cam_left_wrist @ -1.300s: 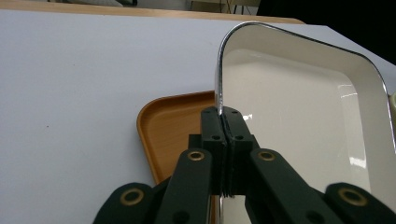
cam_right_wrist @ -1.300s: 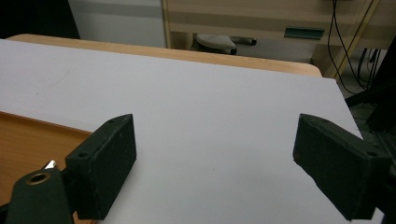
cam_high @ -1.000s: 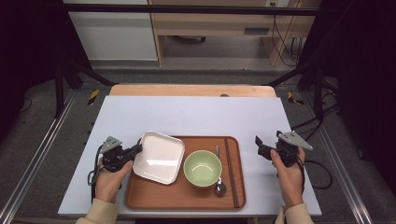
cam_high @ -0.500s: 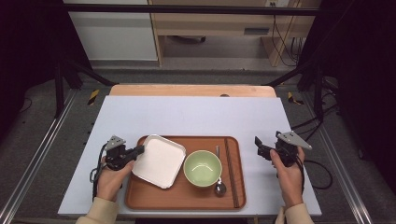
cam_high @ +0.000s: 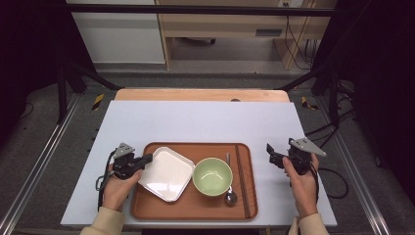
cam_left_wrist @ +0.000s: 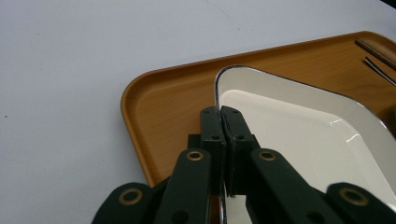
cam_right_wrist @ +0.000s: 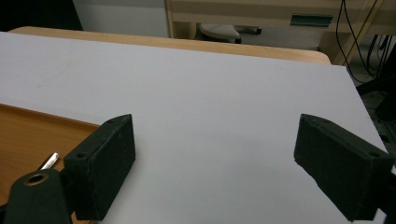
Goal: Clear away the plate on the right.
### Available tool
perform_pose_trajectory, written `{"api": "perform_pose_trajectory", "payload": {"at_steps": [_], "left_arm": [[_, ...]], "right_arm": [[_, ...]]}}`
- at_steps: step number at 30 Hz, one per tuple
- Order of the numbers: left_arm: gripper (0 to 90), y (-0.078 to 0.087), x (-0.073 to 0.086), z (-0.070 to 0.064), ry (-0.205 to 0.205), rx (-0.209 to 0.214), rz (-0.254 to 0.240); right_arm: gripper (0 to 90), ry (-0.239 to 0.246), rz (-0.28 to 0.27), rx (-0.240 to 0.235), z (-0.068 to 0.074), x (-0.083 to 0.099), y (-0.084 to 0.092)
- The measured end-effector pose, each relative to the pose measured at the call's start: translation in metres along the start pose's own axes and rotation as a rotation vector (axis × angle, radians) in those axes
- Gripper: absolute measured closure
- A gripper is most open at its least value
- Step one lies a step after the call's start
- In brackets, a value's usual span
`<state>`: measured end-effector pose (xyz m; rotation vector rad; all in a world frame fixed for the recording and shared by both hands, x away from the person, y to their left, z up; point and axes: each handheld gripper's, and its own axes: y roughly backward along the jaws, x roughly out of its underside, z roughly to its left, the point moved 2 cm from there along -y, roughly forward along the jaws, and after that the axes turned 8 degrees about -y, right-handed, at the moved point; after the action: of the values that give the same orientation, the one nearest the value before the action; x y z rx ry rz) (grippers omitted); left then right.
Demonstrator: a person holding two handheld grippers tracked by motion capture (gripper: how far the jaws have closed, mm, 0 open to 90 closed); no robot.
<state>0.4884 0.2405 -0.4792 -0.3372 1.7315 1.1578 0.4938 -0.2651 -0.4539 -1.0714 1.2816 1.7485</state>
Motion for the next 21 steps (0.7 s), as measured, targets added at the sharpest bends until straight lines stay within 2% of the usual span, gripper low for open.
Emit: {"api": "perform_pose_trajectory", "payload": {"at_steps": [21], "left_arm": [[87.7,-0.0042,0.0032,-0.0011,-0.007,0.016,0.018]], "right_arm": [[12.8,0.000,0.001,-0.001,-0.0006,0.0003,-0.0008]]}}
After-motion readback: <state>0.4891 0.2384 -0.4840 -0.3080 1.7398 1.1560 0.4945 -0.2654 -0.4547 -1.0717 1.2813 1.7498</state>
